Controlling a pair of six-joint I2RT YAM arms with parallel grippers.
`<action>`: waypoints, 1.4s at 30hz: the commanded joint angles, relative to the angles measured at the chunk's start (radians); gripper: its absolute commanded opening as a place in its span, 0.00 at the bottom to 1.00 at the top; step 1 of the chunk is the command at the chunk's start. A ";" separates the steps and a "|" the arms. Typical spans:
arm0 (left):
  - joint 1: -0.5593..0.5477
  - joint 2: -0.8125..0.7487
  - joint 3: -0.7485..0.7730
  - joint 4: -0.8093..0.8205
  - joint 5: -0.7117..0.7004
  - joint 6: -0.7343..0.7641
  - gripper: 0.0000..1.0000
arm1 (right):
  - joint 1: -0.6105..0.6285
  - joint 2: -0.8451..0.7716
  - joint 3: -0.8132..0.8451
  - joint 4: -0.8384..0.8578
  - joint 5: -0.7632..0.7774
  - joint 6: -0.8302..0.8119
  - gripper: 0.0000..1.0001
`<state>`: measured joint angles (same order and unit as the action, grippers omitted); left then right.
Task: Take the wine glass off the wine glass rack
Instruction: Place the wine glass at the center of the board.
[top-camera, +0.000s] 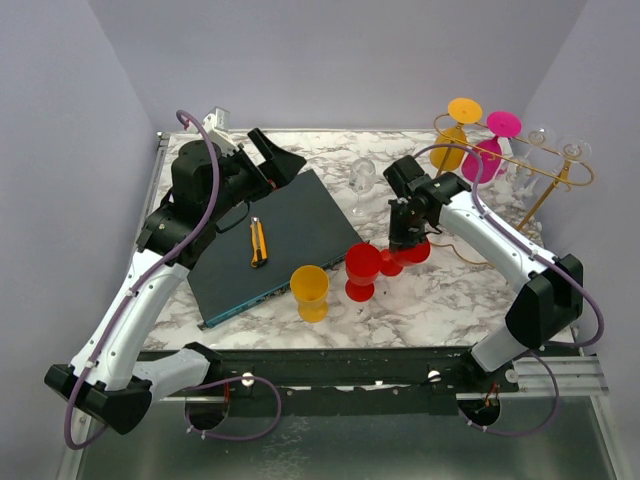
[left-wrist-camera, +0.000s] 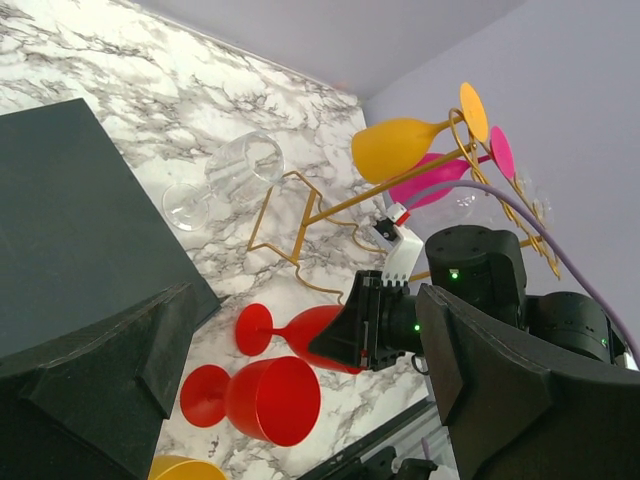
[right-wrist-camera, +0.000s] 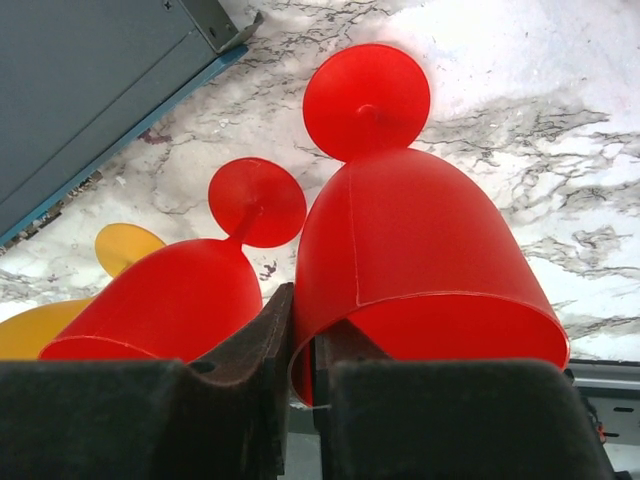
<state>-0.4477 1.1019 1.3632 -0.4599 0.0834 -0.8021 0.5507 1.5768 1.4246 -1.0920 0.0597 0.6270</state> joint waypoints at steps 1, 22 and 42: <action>0.016 0.005 0.029 -0.012 0.027 0.018 0.99 | 0.009 0.018 0.053 -0.006 0.019 -0.006 0.18; 0.037 0.023 0.059 -0.011 0.059 0.014 0.99 | 0.011 -0.001 0.175 -0.044 0.037 0.002 0.37; 0.038 0.052 0.094 -0.011 0.077 -0.002 0.99 | 0.010 -0.027 0.606 -0.196 0.172 -0.103 0.58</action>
<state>-0.4179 1.1439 1.4204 -0.4625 0.1314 -0.8036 0.5564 1.5486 1.8877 -1.2144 0.1322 0.5873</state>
